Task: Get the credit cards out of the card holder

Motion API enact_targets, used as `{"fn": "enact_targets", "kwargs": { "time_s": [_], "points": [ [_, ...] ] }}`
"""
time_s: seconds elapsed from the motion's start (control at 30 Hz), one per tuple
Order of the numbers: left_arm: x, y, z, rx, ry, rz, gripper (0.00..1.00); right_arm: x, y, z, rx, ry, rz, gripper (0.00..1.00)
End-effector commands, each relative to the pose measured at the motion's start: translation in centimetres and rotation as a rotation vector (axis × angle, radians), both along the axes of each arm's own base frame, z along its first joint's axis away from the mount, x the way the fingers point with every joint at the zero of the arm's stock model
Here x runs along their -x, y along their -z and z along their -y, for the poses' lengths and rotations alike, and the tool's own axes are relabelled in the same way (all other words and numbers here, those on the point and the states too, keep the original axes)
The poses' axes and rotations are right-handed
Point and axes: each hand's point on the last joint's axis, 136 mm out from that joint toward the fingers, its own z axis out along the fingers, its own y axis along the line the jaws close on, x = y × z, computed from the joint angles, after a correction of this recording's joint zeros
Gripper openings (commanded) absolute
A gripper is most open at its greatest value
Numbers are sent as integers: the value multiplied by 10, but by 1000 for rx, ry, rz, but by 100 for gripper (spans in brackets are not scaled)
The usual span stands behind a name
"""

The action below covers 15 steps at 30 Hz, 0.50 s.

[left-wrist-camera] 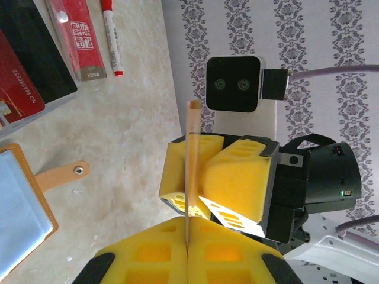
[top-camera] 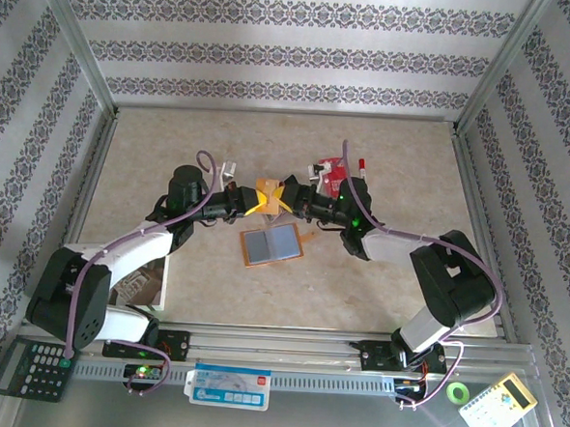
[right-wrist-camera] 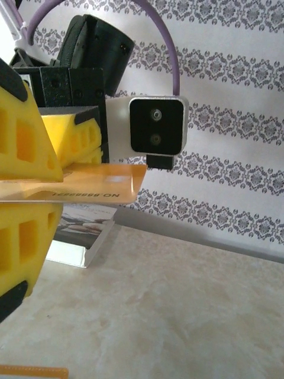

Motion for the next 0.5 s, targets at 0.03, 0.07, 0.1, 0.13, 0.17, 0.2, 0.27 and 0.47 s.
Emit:
{"fn": "enact_targets", "kwargs": {
  "time_s": [0.03,0.07,0.1,0.13,0.17,0.2,0.27,0.47],
  "points": [
    [-5,5,-2,19,-8,-16,6,1,-39,-10,-84,-24,108,8],
    [-6,10,-4,14,-18,-28,6,-1,-38,-9,-81,-20,109,5],
    [-8,15,-6,7,-29,-44,8,-2,-37,-9,-75,-14,107,2],
    [-10,20,-10,0,-46,-62,10,-4,-34,-8,-65,-5,104,0],
    [-10,25,-13,-7,-60,-79,13,-6,-32,-7,-51,6,104,0],
    [-12,33,-19,-17,-84,-101,18,-9,-26,-5,-30,18,96,0],
    [-16,46,-31,-47,-134,-143,27,-15,-15,-2,23,38,83,0],
    [-9,94,-77,-258,-271,-258,51,-36,26,13,329,97,71,0]
  ]
}}
